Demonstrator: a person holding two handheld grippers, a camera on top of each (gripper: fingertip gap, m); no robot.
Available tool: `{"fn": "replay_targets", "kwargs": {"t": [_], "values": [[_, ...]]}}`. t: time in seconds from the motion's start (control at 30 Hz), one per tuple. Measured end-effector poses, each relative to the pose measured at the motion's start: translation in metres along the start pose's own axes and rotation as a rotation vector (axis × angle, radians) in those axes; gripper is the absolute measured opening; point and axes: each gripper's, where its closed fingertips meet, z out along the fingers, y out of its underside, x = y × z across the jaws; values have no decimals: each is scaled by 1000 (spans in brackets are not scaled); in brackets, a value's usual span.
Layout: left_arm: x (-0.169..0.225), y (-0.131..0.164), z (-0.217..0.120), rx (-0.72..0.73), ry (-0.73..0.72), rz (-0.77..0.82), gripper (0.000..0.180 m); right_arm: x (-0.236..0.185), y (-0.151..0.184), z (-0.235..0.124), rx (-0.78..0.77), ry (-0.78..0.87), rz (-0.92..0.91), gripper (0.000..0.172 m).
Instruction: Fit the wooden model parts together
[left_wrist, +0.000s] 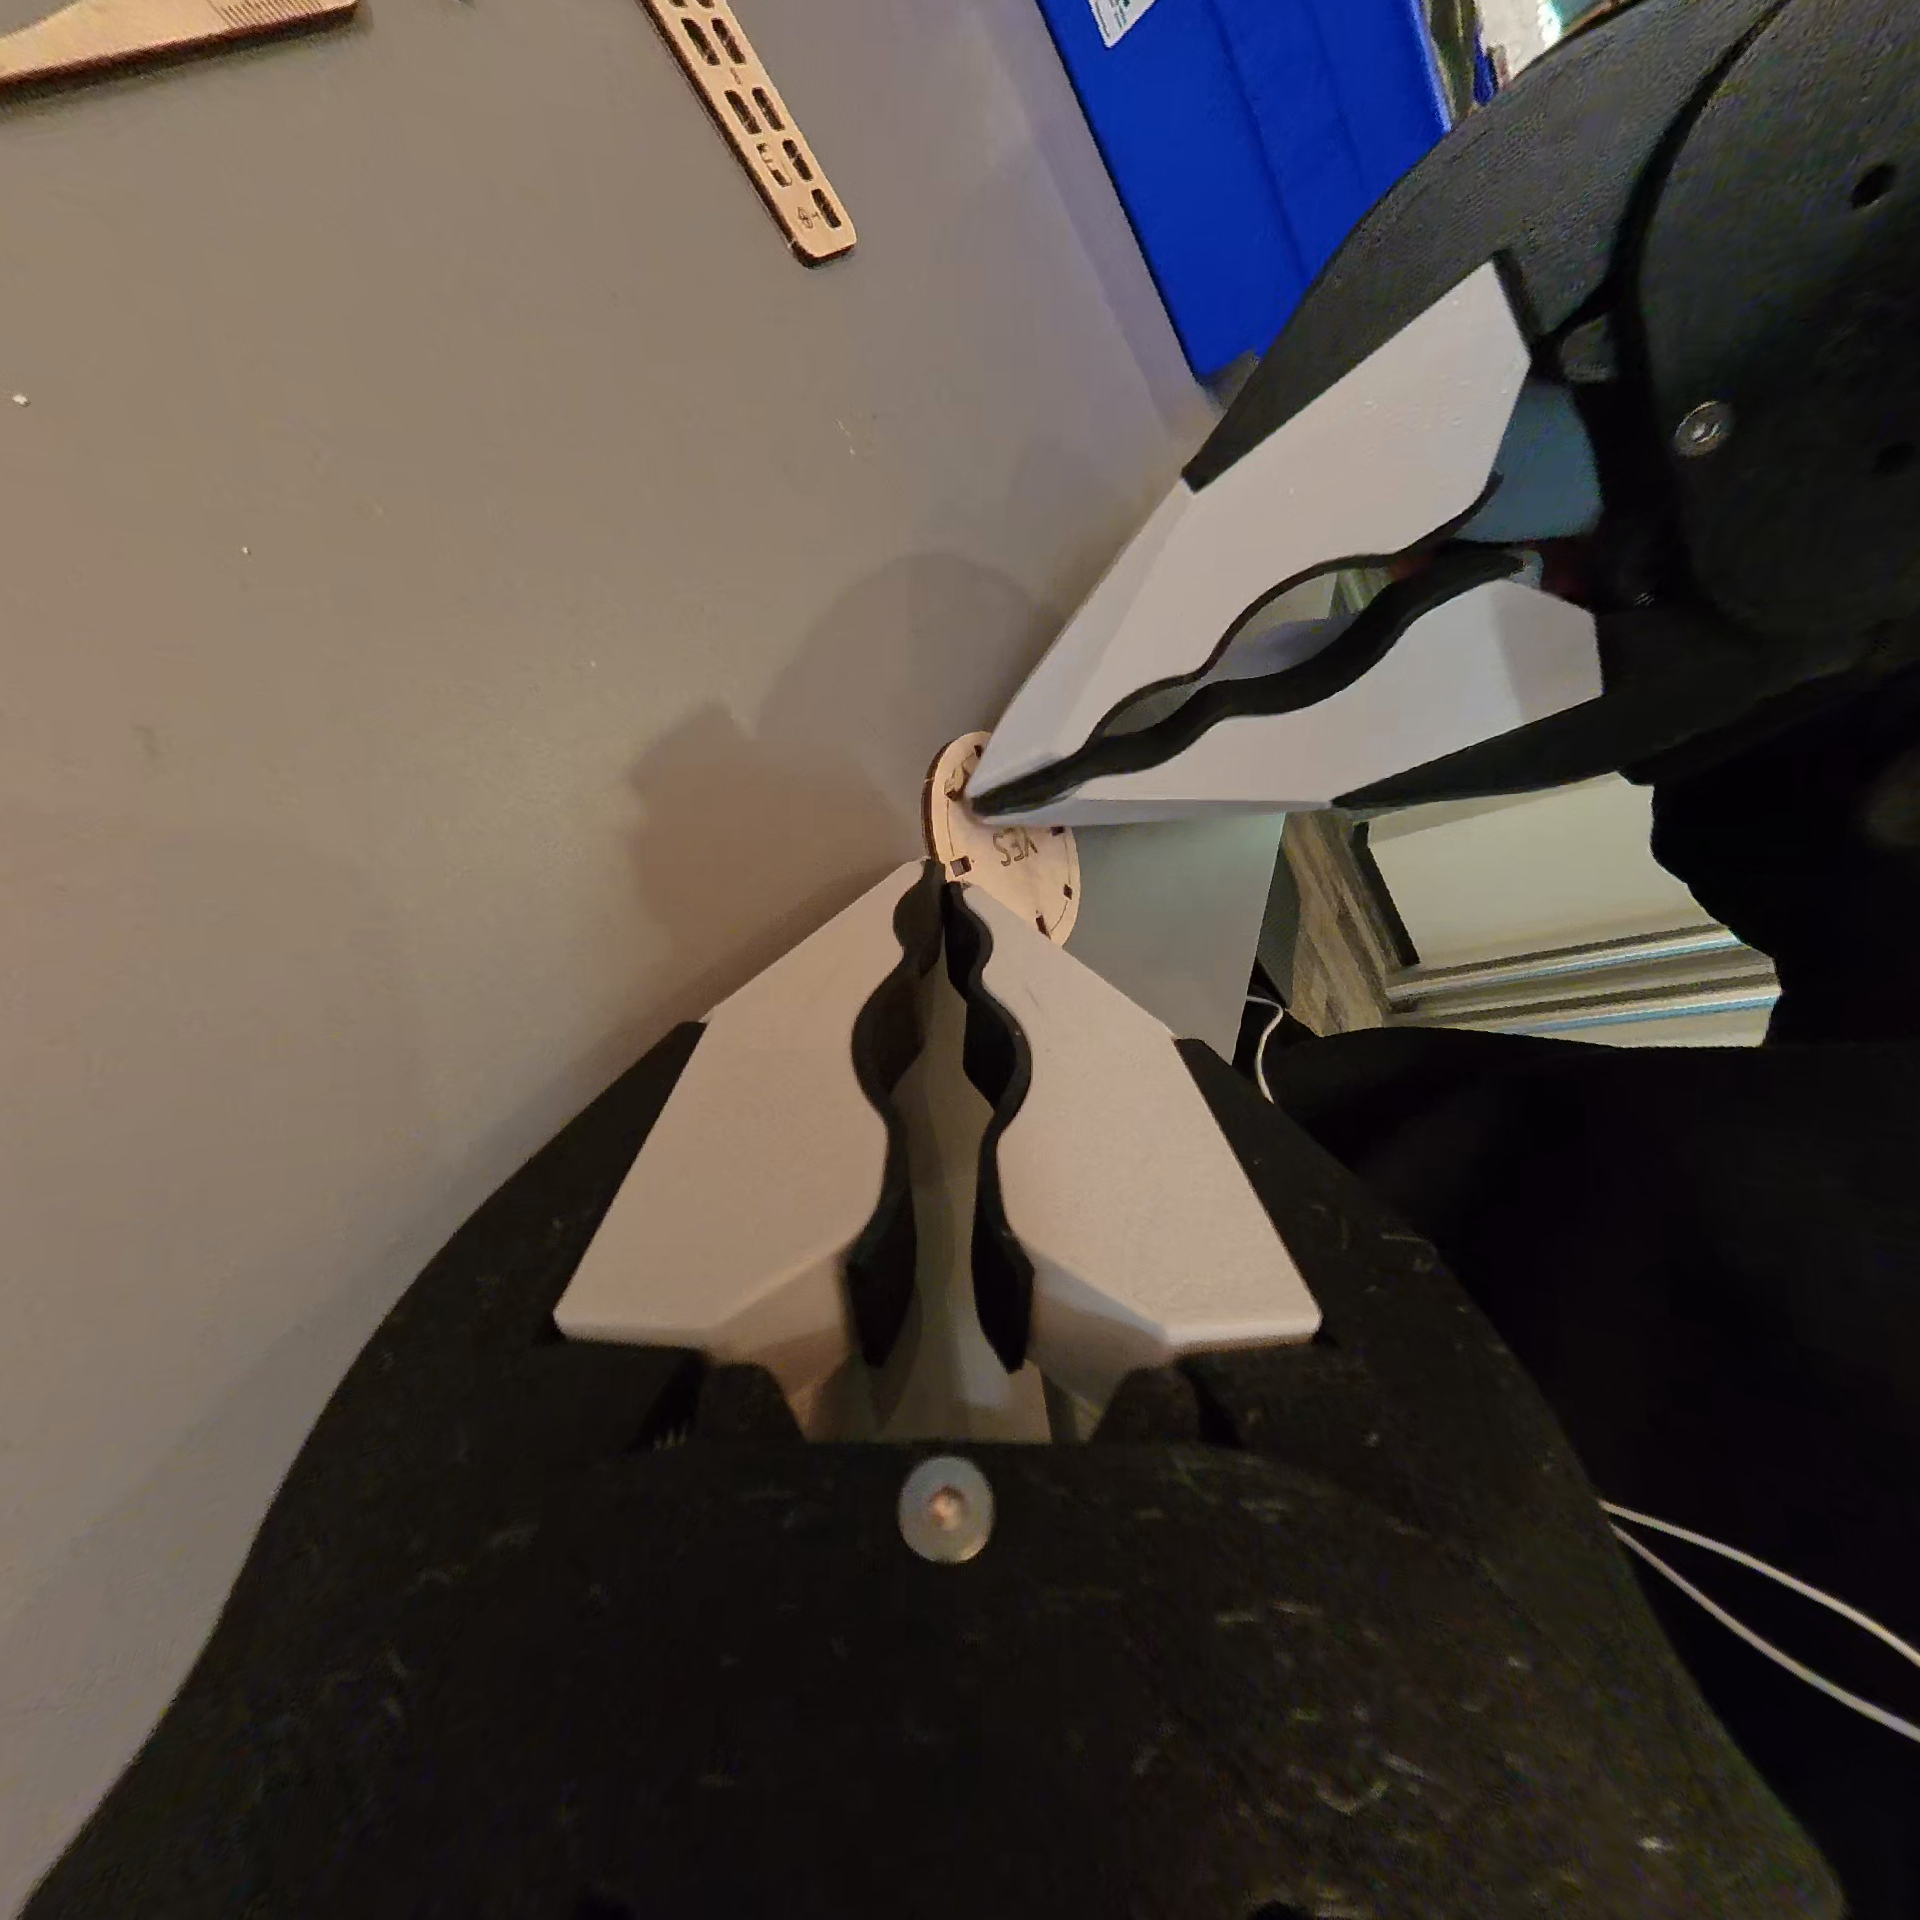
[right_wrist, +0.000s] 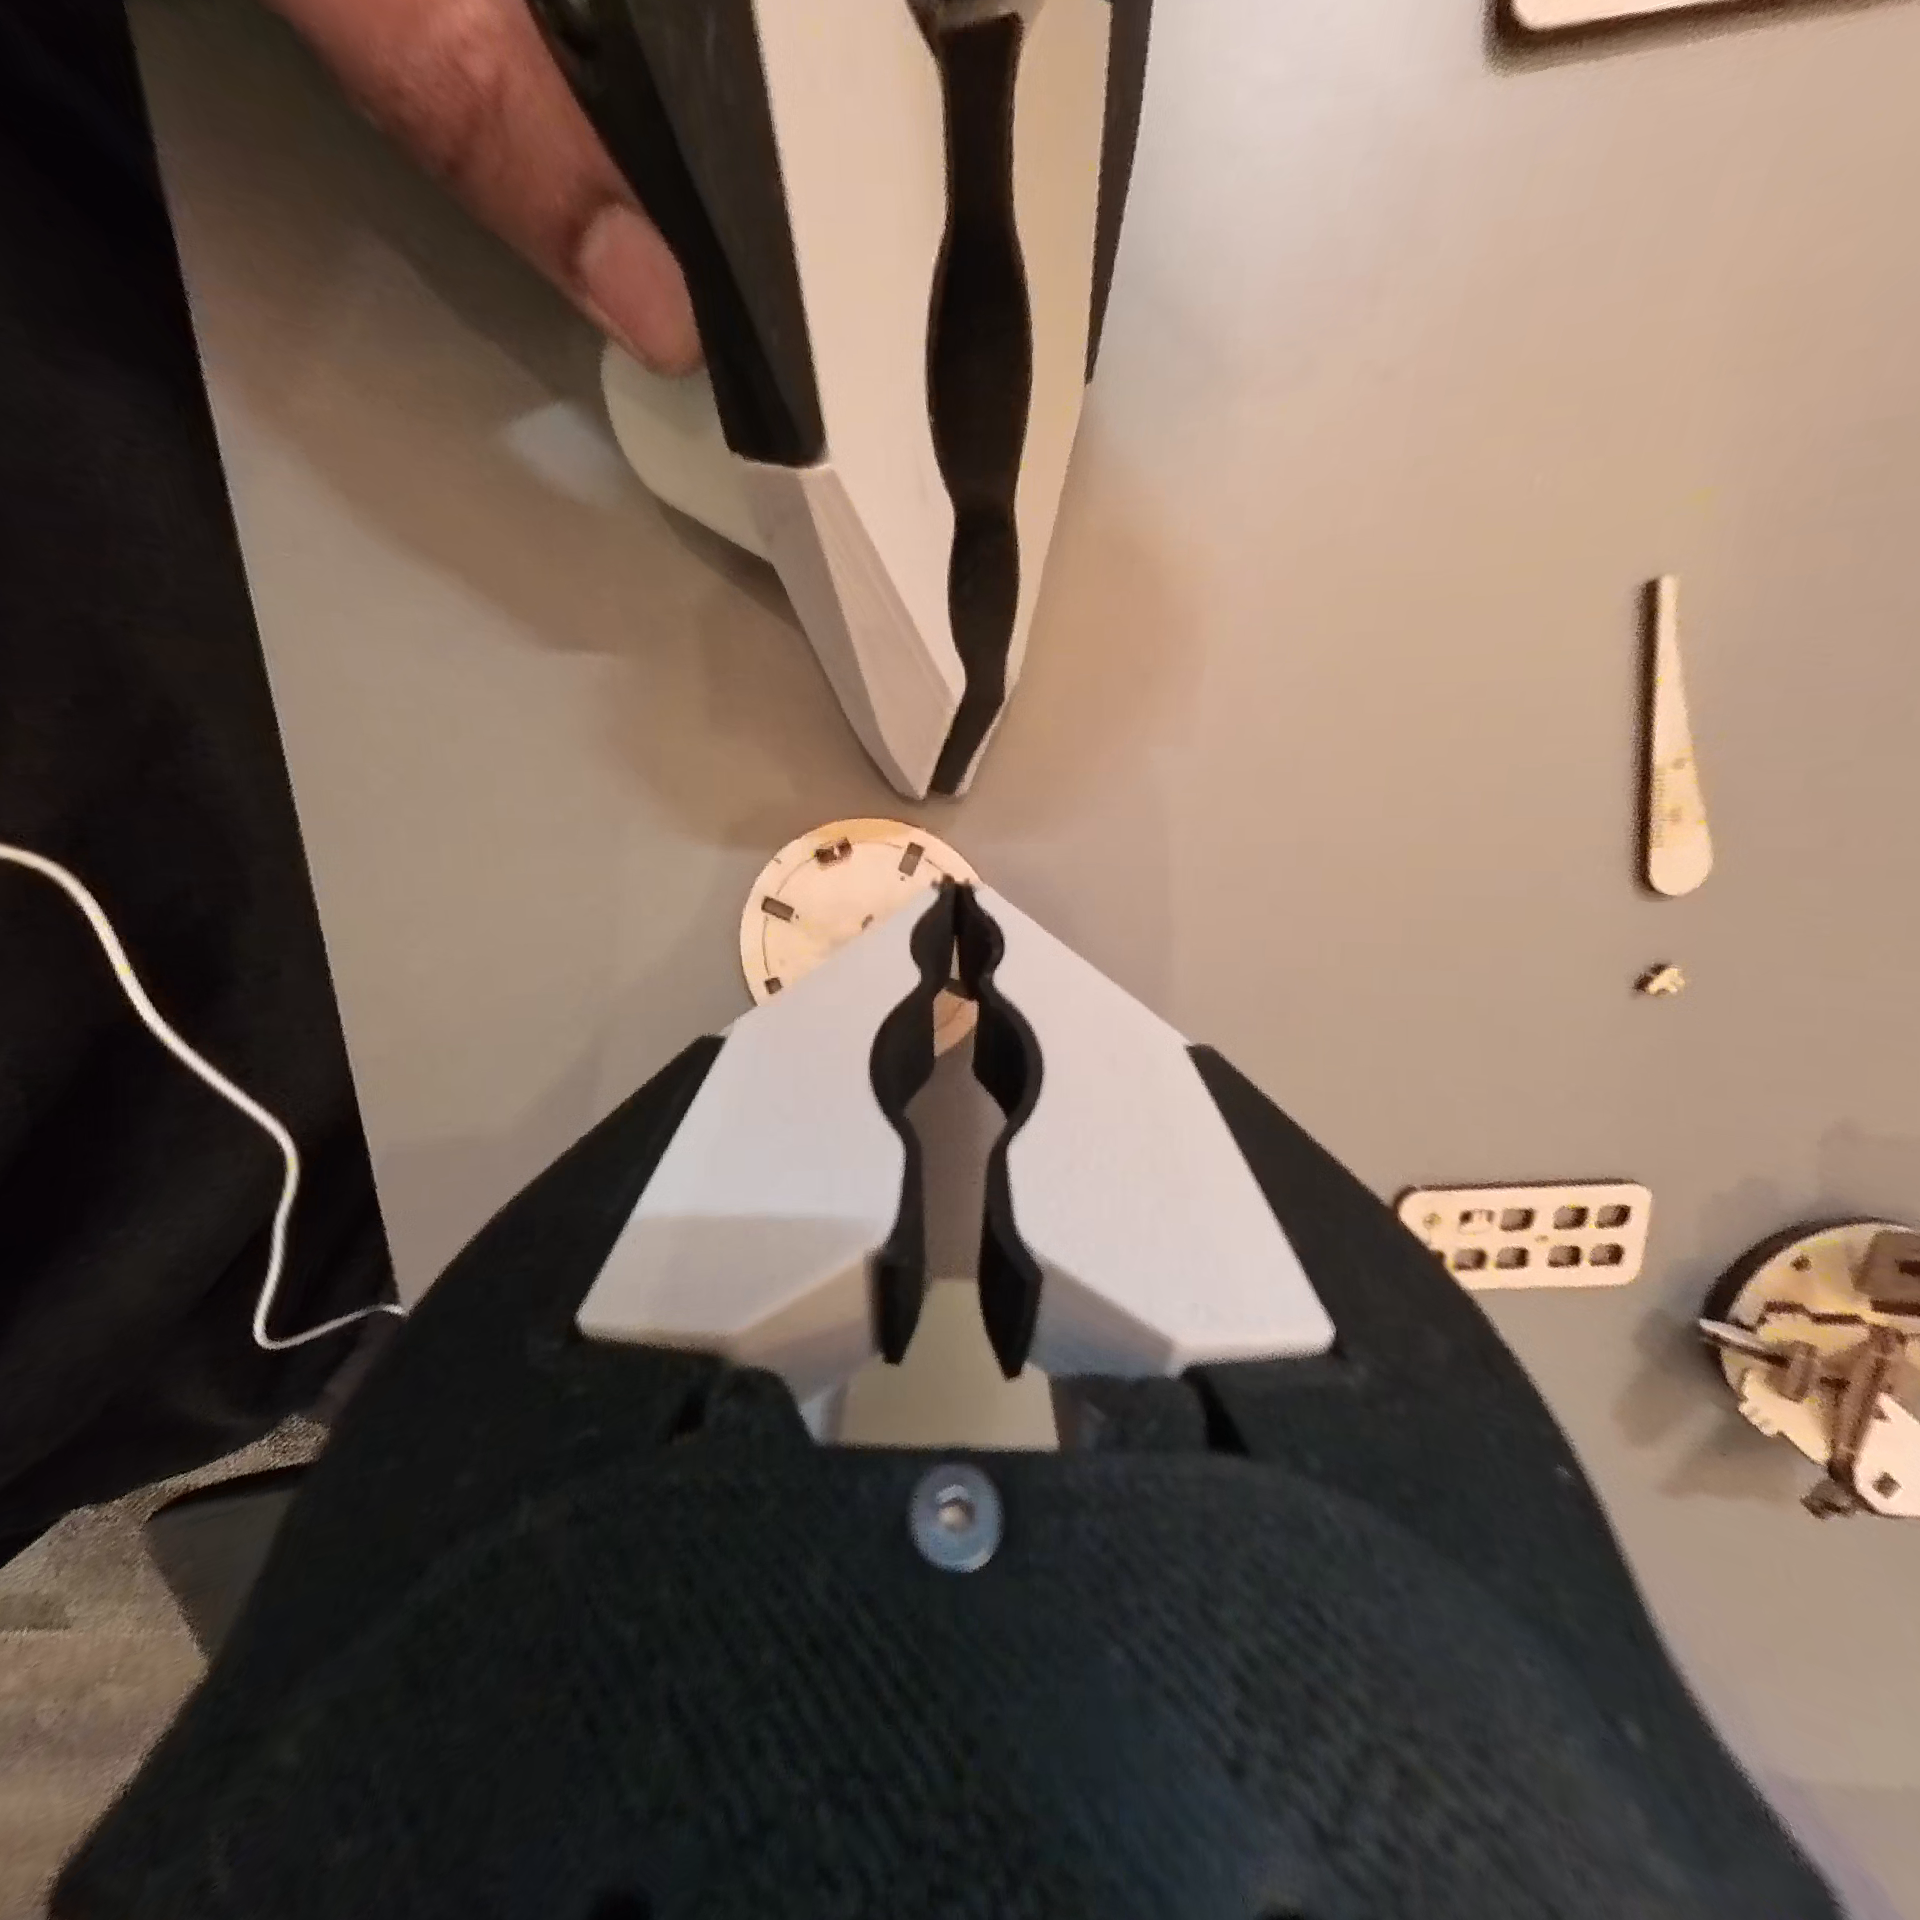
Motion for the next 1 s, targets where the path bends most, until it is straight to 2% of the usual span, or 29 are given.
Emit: {"fn": "replay_targets", "kwargs": {"t": [0.13,0.3,0.5,0.67,0.87,1.0], "values": [[0,0,0,0,1,-1,0,3,-5,-10,22,9,15,0],[1,0,0,-4,5,0,0,1,4,5,-20,1,8,0],[1,0,0,-4,6,-1,0,5,-6,-16,37,25,34,0],[1,0,0,-4,6,0,0,0,7,-1,-8,12,38,0],[1,0,0,-4,6,-2,0,5,-1,-15,44,20,65,0],[1,1,0,-4,6,-1,0,1,4,-3,9,3,64,0]]}}
